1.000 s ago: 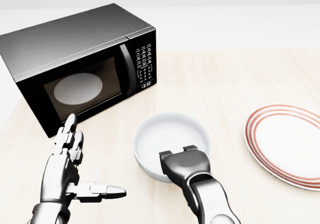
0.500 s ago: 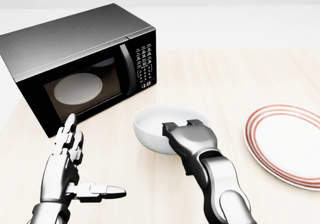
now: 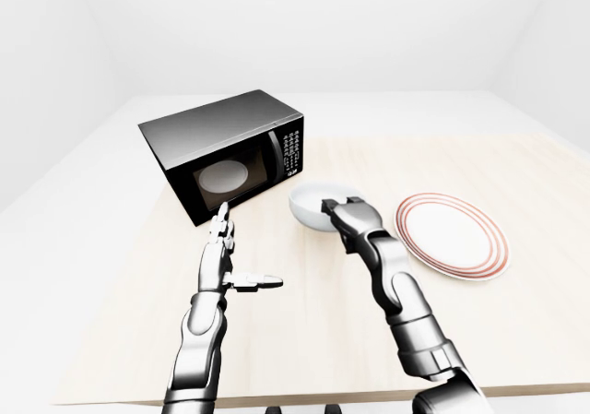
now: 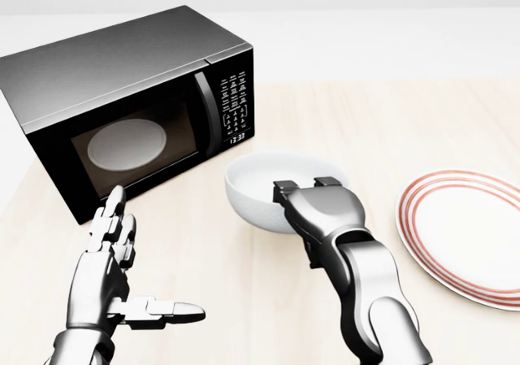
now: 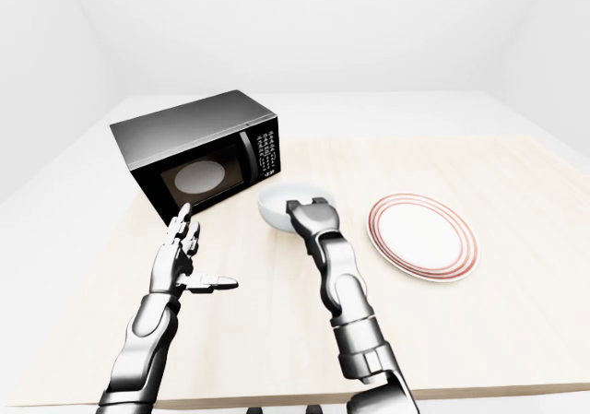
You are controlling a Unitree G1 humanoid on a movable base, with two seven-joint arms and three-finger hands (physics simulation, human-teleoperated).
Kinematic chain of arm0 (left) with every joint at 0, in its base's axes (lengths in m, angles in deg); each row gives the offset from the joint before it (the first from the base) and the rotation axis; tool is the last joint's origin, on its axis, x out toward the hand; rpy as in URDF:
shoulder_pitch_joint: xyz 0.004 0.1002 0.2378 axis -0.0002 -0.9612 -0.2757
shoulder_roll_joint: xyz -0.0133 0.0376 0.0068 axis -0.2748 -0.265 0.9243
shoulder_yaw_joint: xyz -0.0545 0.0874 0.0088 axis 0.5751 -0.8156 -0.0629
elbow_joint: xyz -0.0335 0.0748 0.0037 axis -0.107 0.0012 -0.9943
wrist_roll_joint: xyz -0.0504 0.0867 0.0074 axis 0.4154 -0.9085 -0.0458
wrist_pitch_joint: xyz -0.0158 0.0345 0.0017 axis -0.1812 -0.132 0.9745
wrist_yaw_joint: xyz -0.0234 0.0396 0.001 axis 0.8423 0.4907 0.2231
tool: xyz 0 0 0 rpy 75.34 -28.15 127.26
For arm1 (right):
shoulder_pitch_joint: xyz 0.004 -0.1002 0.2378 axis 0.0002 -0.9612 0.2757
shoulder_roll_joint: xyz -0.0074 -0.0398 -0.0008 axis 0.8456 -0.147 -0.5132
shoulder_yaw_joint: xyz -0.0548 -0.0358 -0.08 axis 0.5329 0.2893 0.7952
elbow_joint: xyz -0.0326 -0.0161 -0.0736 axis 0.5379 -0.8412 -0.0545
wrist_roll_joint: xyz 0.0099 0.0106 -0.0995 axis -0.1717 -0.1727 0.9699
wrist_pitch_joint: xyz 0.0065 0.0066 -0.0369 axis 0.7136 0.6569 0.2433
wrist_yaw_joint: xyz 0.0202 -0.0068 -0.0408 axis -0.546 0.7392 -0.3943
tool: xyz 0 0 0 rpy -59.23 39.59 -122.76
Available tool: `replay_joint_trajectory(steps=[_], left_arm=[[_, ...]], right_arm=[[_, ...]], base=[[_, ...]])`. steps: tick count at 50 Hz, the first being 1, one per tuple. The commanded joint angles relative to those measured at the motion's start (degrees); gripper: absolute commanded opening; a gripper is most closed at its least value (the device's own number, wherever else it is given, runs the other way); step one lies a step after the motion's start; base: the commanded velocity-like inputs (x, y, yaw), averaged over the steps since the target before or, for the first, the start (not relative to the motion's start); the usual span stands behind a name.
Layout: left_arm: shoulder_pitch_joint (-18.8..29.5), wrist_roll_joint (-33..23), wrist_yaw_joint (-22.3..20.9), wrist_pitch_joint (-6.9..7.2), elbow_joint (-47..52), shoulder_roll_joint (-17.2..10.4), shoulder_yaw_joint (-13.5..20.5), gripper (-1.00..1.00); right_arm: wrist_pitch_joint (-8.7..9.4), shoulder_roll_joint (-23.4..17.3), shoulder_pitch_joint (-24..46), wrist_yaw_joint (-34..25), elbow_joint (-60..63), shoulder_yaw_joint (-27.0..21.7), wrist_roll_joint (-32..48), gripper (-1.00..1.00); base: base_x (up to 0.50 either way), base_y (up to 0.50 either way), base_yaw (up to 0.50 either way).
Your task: Pick up the white bowl and put it on the plate.
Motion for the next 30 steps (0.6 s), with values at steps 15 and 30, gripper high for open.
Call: replay_joint_trajectory(steps=[15,30], left_arm=[[0.2,-0.1,0.4,0.49,0.0,0.0,0.1,1.0],[0.3,-0.1,0.5,0.7,0.1,0.0,0.1,1.0]], right_arm=[[0.0,-2.9,3.2,-0.7,6.3,-3.6,0.5,-1.0],[0.0,-6.2,7.2,7.9,0.1,-5.7,-0.5,-1.0]], base=[[0.0,0.0,0.0],[0.0,0.0,0.0]])
